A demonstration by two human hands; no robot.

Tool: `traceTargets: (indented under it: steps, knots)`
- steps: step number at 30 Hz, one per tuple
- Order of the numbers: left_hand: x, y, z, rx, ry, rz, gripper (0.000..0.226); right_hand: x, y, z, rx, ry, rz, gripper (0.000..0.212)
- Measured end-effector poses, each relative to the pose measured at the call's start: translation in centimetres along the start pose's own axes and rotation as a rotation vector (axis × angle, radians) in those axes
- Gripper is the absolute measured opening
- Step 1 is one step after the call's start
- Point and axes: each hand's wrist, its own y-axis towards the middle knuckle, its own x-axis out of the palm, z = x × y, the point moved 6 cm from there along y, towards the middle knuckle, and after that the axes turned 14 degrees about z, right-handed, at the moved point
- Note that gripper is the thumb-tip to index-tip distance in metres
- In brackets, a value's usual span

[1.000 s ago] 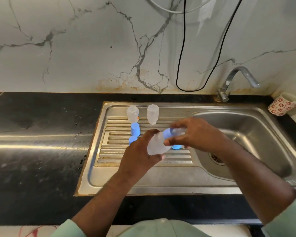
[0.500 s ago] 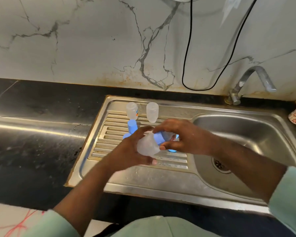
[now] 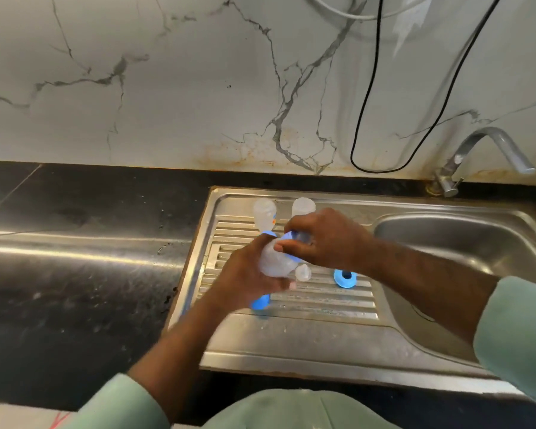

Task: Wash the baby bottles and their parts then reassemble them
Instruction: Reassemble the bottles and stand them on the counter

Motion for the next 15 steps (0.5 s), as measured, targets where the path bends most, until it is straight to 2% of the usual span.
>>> traceTargets:
  steps: [2, 3, 4, 5, 7, 9, 11, 13, 15]
  knots:
    - [-1.5, 0.7, -0.3, -0.066, -0.172, -0.353, 0.065, -0.1, 0.8, -1.4, -0.199, -0.029, 0.089, 0.054]
    - [-2.2, 0.9, -0.2, -0.065, -0.211, -0.431, 0.062, 0.0, 1.0, -1.9, -0.204, 0.007, 0.165, 0.052]
    - [-2.9, 1.5, -0.5, -0.056, -0.191, -0.405, 0.061, 0.4, 1.4, -2.2, -0.158, 0.022, 0.258, 0.049]
    - [-3.2, 1.9, -0.7, -0.038, -0.108, -0.306, 0.061, 0.9, 1.7, -2.3, -0.087, 0.006, 0.351, 0.047]
    - [-3.3, 2.0, -1.2, 0.008, 0.096, 0.021, 0.06, 2.7, 2.3, -1.9, 0.101, -0.077, 0.407, 0.043]
    - [-2.8, 1.0, -2.5, -0.001, 0.11, 0.258, 0.057, 4.5, 2.8, -1.4, 0.288, -0.163, 0.312, 0.037]
    - [-2.5, 0.4, -4.4, 0.017, 0.083, 0.356, 0.058, 5.7, 3.5, -1.0, 0.423, -0.163, 0.176, 0.038]
    - [-3.6, 0.9, -6.2, 0.053, 0.078, 0.417, 0.062, 6.2, 4.1, 0.0, 0.593, 0.097, 0.174, 0.048]
    - [-5.7, 1.6, -8.1, -0.016, 0.016, 0.474, 0.062, 6.1, 4.3, 1.1, 0.678, 0.389, 0.297, 0.039]
